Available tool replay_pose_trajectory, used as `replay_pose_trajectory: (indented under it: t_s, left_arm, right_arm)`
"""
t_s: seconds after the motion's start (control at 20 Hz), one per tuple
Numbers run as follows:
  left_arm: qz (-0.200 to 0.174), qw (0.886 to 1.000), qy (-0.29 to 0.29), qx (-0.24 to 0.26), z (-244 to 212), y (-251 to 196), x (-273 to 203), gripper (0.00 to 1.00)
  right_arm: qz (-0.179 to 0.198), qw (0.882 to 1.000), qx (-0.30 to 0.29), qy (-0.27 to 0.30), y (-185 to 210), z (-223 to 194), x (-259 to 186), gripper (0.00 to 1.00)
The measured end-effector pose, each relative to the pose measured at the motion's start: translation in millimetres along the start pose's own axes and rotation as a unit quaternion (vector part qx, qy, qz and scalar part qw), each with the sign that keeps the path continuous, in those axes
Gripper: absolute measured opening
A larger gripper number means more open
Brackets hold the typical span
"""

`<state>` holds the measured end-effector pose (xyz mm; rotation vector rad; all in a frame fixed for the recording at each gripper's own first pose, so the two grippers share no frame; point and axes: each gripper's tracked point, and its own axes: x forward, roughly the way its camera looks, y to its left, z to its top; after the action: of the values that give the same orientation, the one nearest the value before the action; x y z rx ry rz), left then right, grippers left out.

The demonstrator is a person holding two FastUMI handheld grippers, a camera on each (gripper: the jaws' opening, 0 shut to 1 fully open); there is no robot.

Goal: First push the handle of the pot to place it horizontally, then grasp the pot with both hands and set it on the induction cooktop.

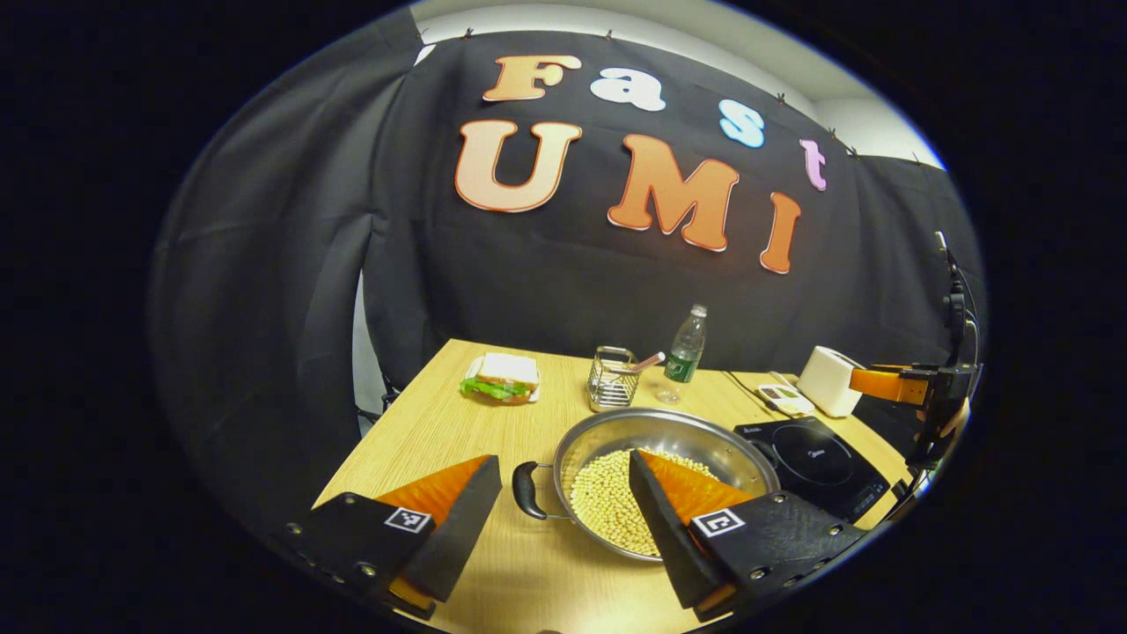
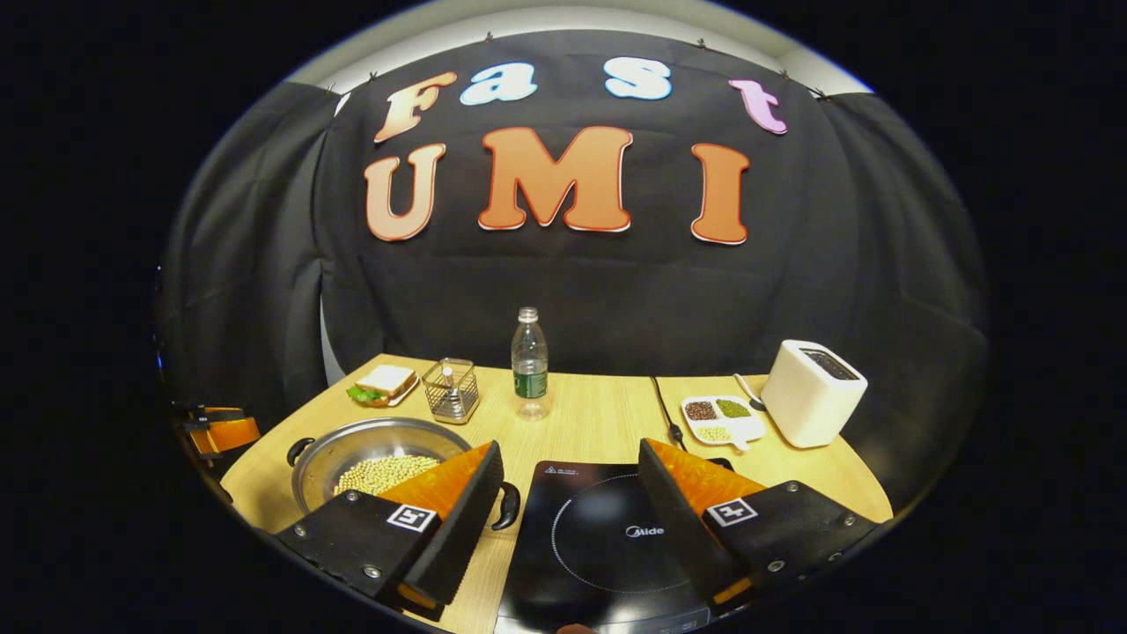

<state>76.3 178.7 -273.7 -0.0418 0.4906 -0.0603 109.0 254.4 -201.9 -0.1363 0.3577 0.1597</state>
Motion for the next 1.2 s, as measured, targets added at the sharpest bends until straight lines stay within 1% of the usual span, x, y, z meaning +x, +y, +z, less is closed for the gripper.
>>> replay_pose_trajectory:
  t_s: [0.1, 0.25, 0.35, 0.45, 0.5, 0.6, 0.7, 0.9, 1.0, 1.05, 1.1, 1.15, 1.2]
  left_arm:
    - [-0.004, 1.000, 0.017, -0.007, -12, 7, 13, 0.92]
    - [-0.013, 0.998, 0.053, -0.024, -39, 17, 30, 0.92]
    - [-0.008, 0.997, 0.068, -0.022, -51, 26, 41, 0.92]
    - [-0.012, 0.996, 0.081, -0.019, -58, 26, 51, 0.92]
    - [-0.016, 0.996, 0.086, -0.017, -60, 25, 54, 0.90]
    - [-0.018, 0.995, 0.094, -0.013, -64, 24, 62, 0.92]
    - [-0.011, 0.995, 0.100, -0.008, -67, 27, 70, 0.92]
    - [-0.018, 0.994, 0.109, -0.006, -71, 21, 75, 0.91]
    - [-0.025, 0.993, 0.113, -0.011, -73, 18, 78, 0.91]
    - [-0.030, 0.992, 0.119, -0.015, -77, 15, 81, 0.91]
    - [-0.031, 0.991, 0.127, -0.015, -81, 12, 82, 0.91]
    - [-0.036, 0.990, 0.136, -0.019, -85, 7, 85, 0.92]
    - [-0.031, 0.989, 0.144, -0.021, -87, 10, 82, 0.94]
  right_arm:
    - [0.004, 1.000, -0.003, 0.014, 14, -11, 16, 0.96]
    - [0.020, 0.998, -0.009, 0.056, 39, -38, 38, 0.96]
    - [0.027, 0.996, -0.017, 0.088, 53, -59, 52, 0.96]
    - [0.030, 0.992, -0.026, 0.119, 62, -80, 63, 0.96]
    - [0.031, 0.990, -0.032, 0.132, 64, -87, 66, 0.96]
    - [0.034, 0.987, -0.038, 0.151, 65, -99, 71, 0.97]
    - [0.036, 0.986, -0.035, 0.161, 68, -106, 77, 0.97]
    - [0.033, 0.984, -0.037, 0.174, 63, -114, 83, 0.96]
    - [0.045, 0.982, -0.034, 0.183, 66, -118, 83, 0.93]
    - [0.058, 0.980, -0.021, 0.189, 72, -121, 81, 0.87]
    - [0.054, 0.980, -0.019, 0.193, 71, -122, 82, 0.82]
    - [0.054, 0.980, -0.016, 0.192, 68, -121, 83, 0.74]
    - [0.054, 0.980, -0.016, 0.192, 68, -121, 84, 0.68]
